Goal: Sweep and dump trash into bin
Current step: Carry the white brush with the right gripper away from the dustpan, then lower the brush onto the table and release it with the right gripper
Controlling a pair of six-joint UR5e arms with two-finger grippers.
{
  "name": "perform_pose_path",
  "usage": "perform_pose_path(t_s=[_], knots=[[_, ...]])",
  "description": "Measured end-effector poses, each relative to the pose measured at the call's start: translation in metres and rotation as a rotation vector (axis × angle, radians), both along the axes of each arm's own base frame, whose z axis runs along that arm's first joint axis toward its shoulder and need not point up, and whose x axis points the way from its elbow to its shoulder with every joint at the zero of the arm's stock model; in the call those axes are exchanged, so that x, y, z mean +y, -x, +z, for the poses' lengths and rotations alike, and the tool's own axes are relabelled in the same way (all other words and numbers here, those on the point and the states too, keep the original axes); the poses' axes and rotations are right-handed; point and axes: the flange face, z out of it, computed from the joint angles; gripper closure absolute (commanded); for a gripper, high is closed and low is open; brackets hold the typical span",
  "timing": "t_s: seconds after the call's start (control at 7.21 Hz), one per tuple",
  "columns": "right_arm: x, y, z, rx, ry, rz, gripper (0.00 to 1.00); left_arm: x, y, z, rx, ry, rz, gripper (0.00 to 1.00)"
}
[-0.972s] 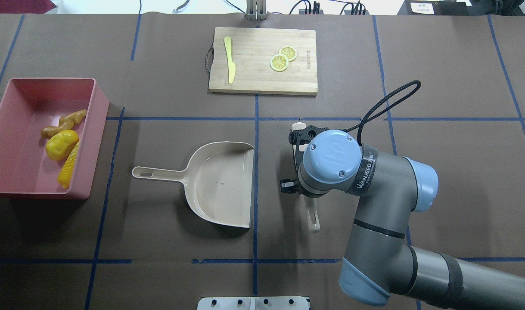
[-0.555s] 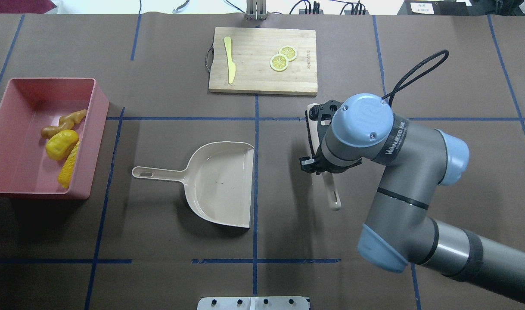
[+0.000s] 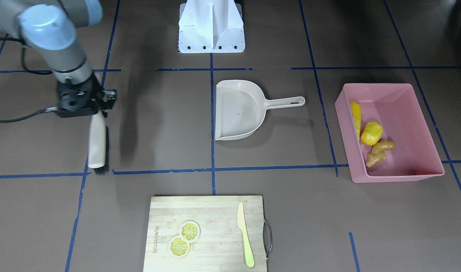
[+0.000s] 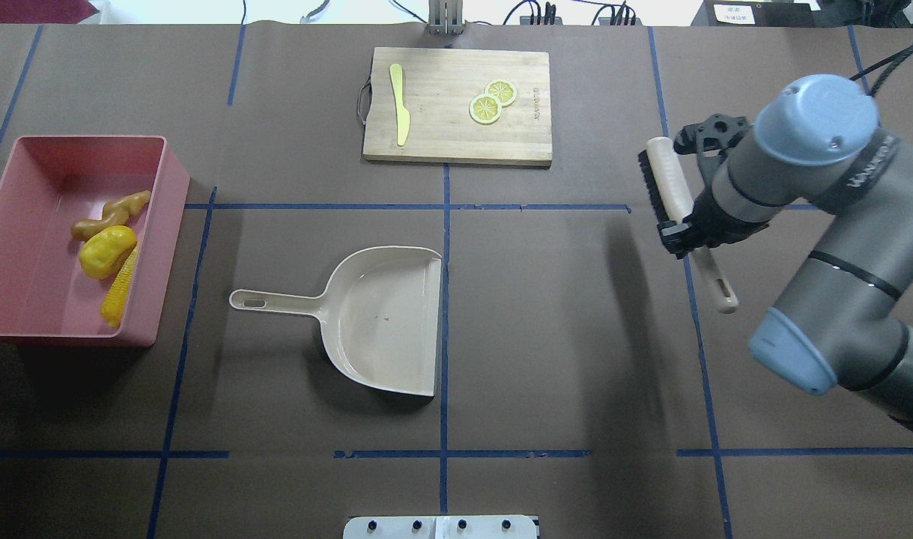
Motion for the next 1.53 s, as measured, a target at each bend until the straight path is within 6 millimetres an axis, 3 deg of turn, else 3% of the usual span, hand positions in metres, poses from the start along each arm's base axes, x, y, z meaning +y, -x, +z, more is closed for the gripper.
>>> perform_pose_path(t_s=[0.28, 0.69, 1.11, 1.53], knots=[[0.024, -0.067, 0.058, 0.018, 0.009, 0.006, 1.00, 0.001, -0.001, -0.003, 0.013, -0.006, -0.001, 0.00], [0.071, -0.129, 0.148, 0.022, 0.037, 0.031, 1.00, 0.000, -0.001, -0.005, 0.019, -0.014, -0.001, 0.00], [0.082, -0.151, 0.226, -0.008, 0.065, 0.055, 1.00, 0.000, -0.001, -0.007, 0.020, -0.018, 0.000, 0.00], [0.092, -0.157, 0.277, -0.023, 0.087, 0.047, 0.99, 0.000, -0.001, -0.009, 0.020, -0.023, 0.000, 0.00]])
